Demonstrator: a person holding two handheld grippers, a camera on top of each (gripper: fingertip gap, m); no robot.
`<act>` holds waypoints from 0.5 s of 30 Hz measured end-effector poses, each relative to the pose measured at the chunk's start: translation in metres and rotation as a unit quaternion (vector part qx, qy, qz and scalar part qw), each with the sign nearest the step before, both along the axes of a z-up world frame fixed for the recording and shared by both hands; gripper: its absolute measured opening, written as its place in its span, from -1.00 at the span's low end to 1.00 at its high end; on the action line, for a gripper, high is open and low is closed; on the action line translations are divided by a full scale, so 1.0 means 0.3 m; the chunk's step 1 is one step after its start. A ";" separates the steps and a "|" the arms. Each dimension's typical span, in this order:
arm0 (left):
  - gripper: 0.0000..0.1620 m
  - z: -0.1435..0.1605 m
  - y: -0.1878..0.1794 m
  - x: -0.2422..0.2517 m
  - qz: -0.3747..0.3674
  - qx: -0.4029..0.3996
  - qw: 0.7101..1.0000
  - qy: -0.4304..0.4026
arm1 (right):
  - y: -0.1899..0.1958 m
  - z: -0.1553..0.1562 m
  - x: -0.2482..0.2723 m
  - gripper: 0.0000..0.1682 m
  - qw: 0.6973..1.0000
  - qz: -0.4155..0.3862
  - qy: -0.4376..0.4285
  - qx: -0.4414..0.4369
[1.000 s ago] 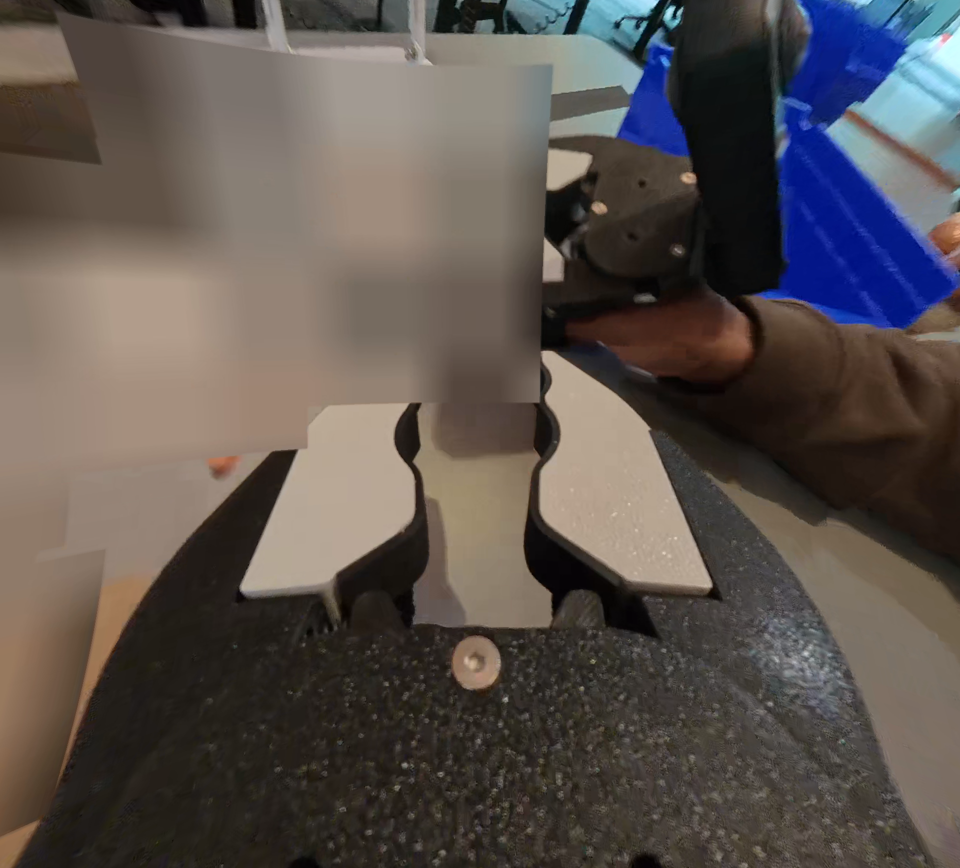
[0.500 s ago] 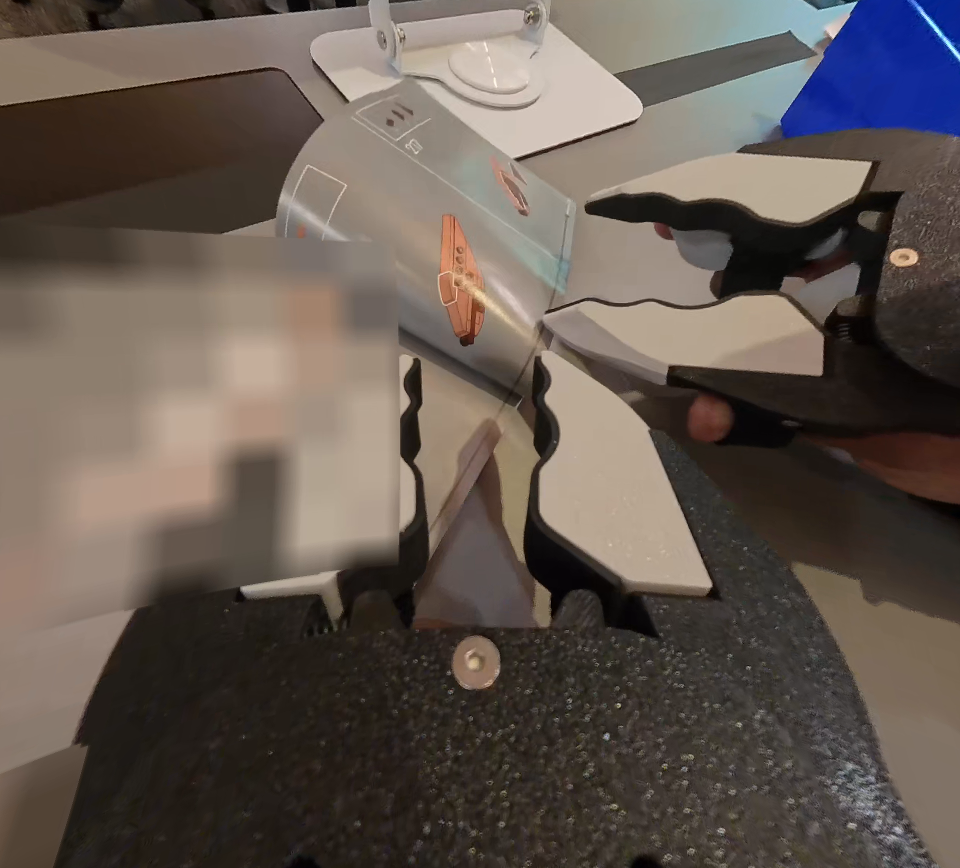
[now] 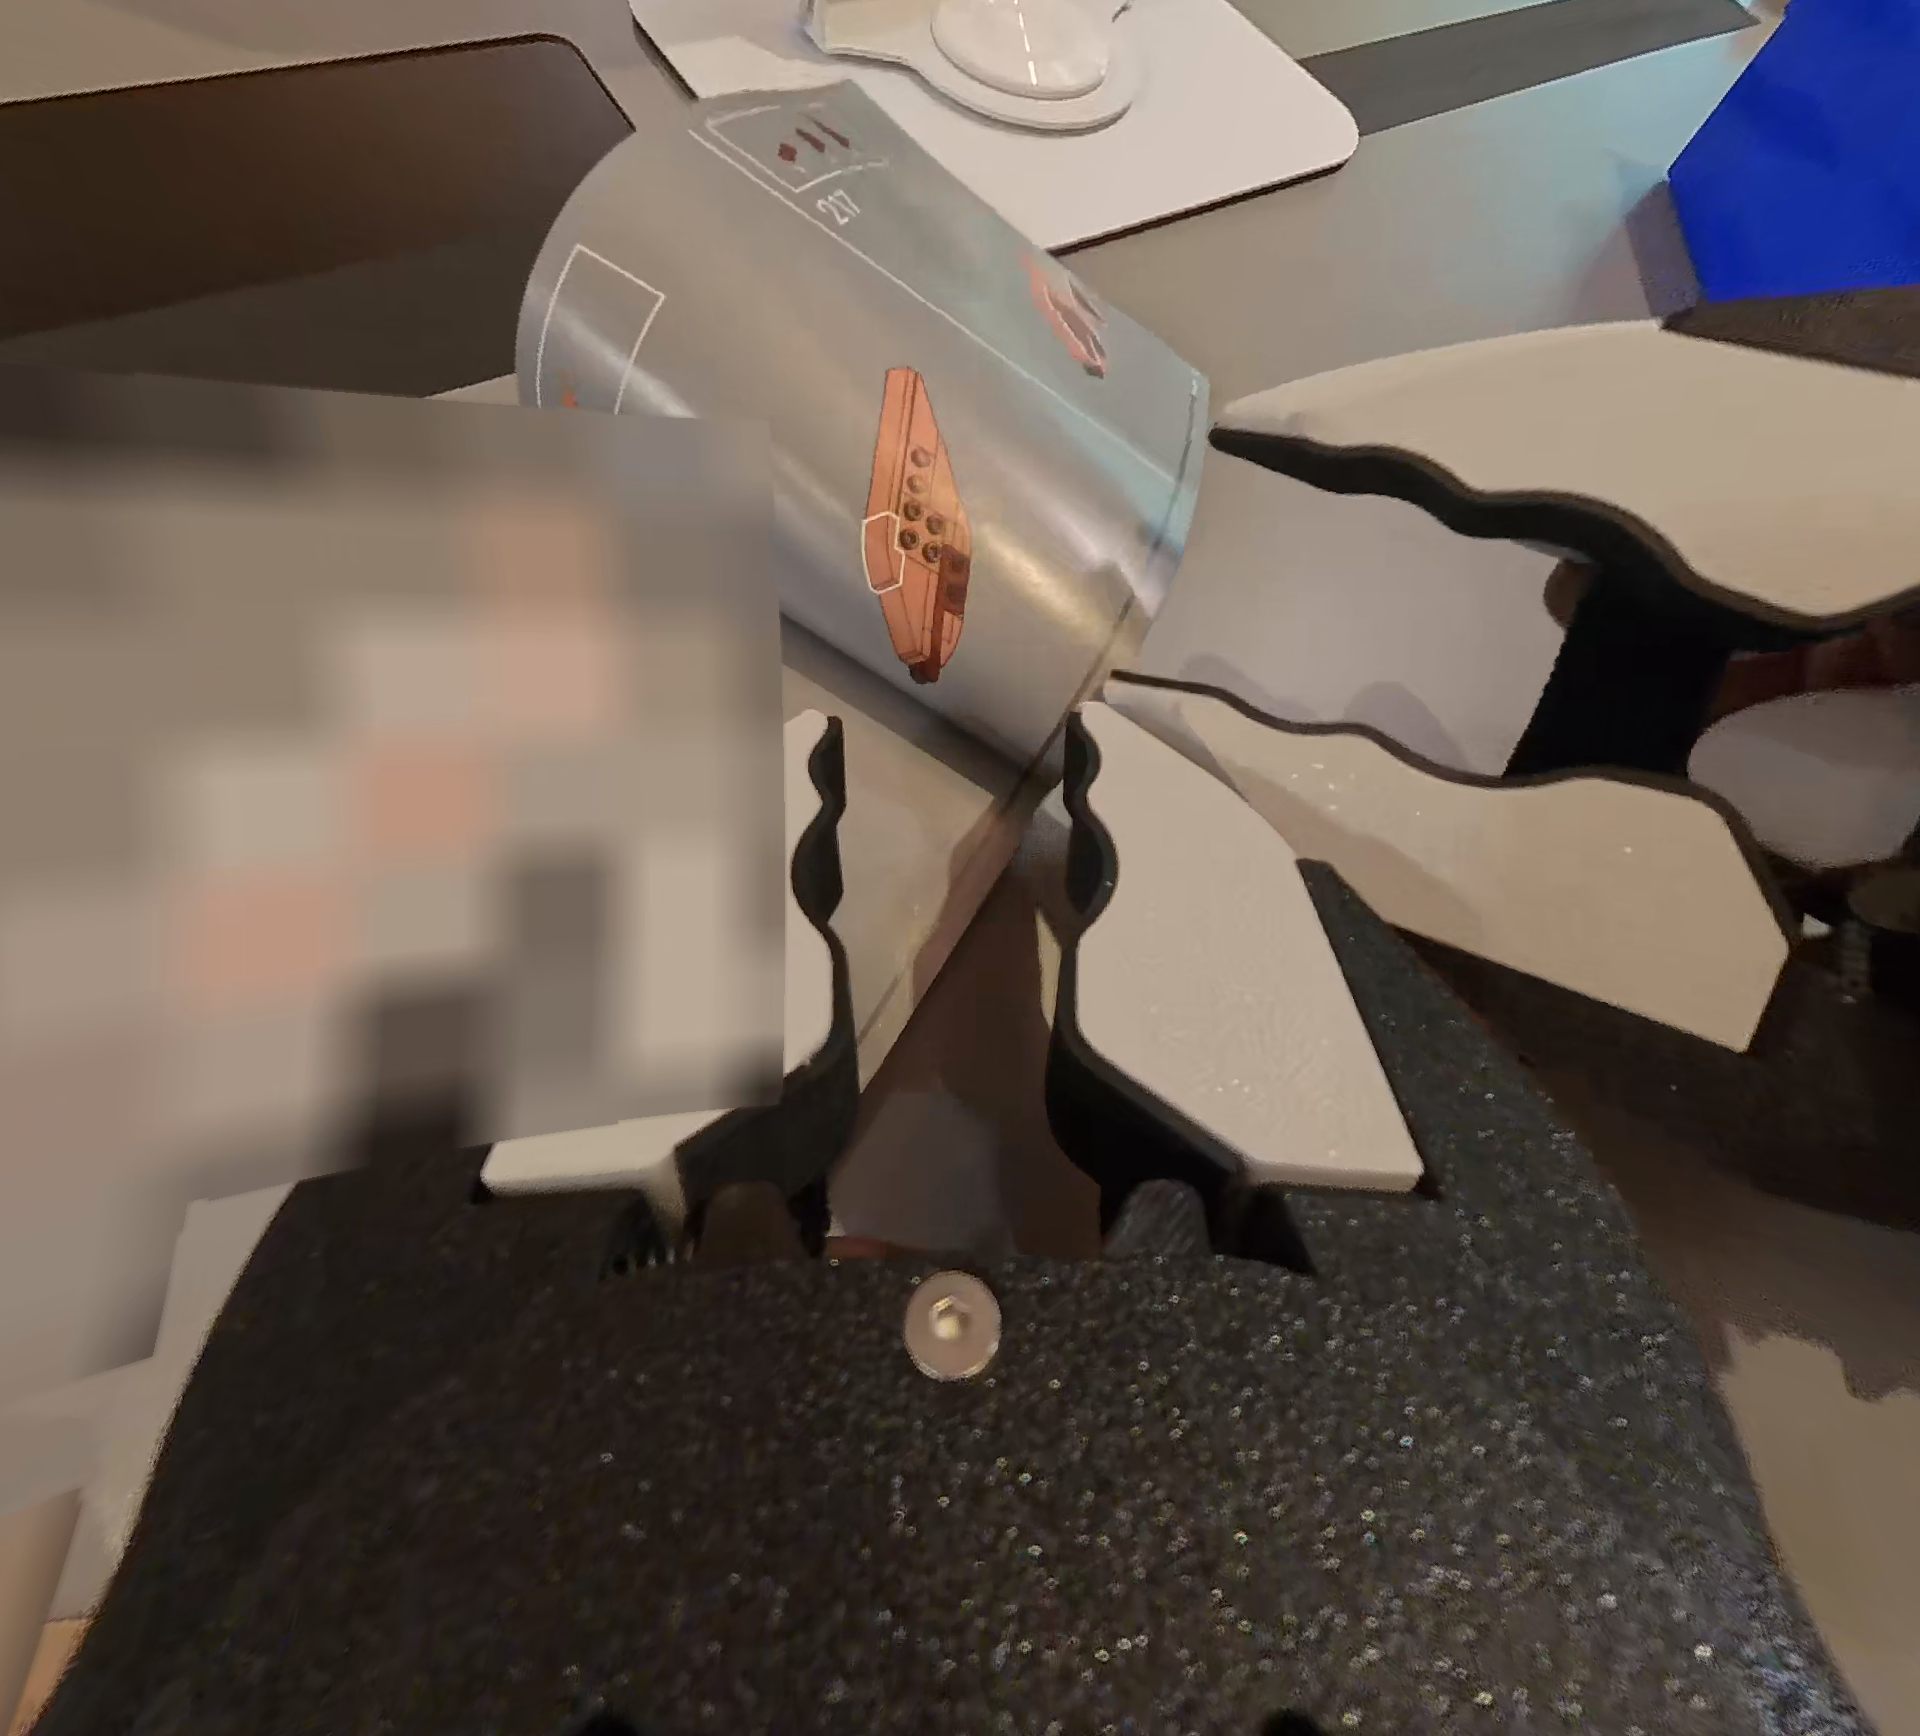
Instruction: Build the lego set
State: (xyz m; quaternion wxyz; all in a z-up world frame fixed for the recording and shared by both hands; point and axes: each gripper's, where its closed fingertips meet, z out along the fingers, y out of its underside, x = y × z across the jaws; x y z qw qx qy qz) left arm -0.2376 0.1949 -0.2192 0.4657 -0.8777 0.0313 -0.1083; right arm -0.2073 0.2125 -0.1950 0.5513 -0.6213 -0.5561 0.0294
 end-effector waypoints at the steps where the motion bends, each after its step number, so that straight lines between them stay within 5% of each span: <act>1: -0.50 0.000 0.000 -0.004 0.003 0.001 1.000 0.002 | -0.005 0.002 -0.002 -0.52 1.000 0.002 -0.003 0.007; 8: -0.50 0.011 -0.016 -0.027 0.014 0.005 1.000 0.004 | -0.012 0.016 -0.011 -0.43 1.000 0.014 0.023 -0.010; 15: -0.50 0.029 -0.034 -0.051 0.026 0.010 1.000 -0.002 | 0.038 0.025 0.007 -0.27 0.982 0.007 0.113 -0.151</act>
